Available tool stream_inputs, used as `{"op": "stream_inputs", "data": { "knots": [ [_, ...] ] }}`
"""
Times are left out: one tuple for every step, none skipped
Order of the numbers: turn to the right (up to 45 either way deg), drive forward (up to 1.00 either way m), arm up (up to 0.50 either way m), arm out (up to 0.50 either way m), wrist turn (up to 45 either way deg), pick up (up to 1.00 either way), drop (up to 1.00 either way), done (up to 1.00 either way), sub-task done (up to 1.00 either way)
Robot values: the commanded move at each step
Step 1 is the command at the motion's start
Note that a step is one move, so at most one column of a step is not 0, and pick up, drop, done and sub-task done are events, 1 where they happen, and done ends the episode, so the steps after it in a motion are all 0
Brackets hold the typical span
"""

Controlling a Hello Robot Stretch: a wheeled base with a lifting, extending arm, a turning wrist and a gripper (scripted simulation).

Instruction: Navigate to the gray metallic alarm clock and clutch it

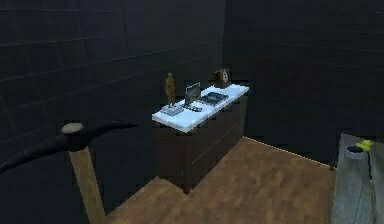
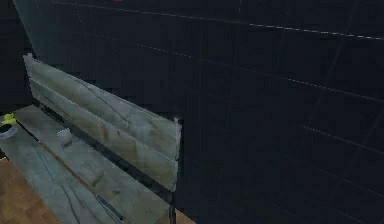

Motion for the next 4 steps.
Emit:
{"op": "stream_inputs", "data": {
  "knots": [
    [0.0, 0.40, 0.00, 0.00, 0.0, 0.00, 0.00, 0.00, 0.00],
    [36.0, 0.00, 0.00, 0.00, 0.0, 0.00, 0.00, 0.00, 0.00],
    [0.0, 0.70, 0.00, 0.00, 0.0, 0.00, 0.00, 0.00, 0.00],
    [-45.0, 0.00, 0.00, 0.00, 0.0, 0.00, 0.00, 0.00, 0.00]
  ]
}}
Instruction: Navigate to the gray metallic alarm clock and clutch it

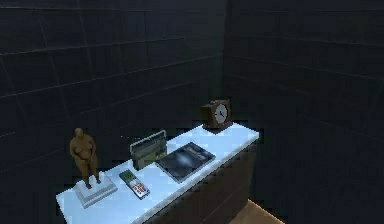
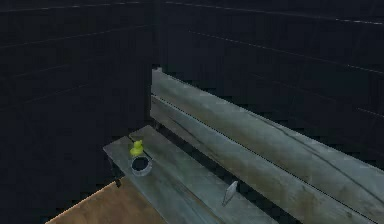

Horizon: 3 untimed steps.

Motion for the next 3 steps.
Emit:
{"op": "stream_inputs", "data": {
  "knots": [
    [-12.0, 0.00, 0.00, 0.00, 0.0, 0.00, 0.00, 0.00, 0.00],
    [45.0, 0.00, 0.00, 0.00, 0.0, 0.00, 0.00, 0.00, 0.00],
    [15.0, 0.00, 0.00, 0.00, 0.0, 0.00, 0.00, 0.00, 0.00]
  ]
}}
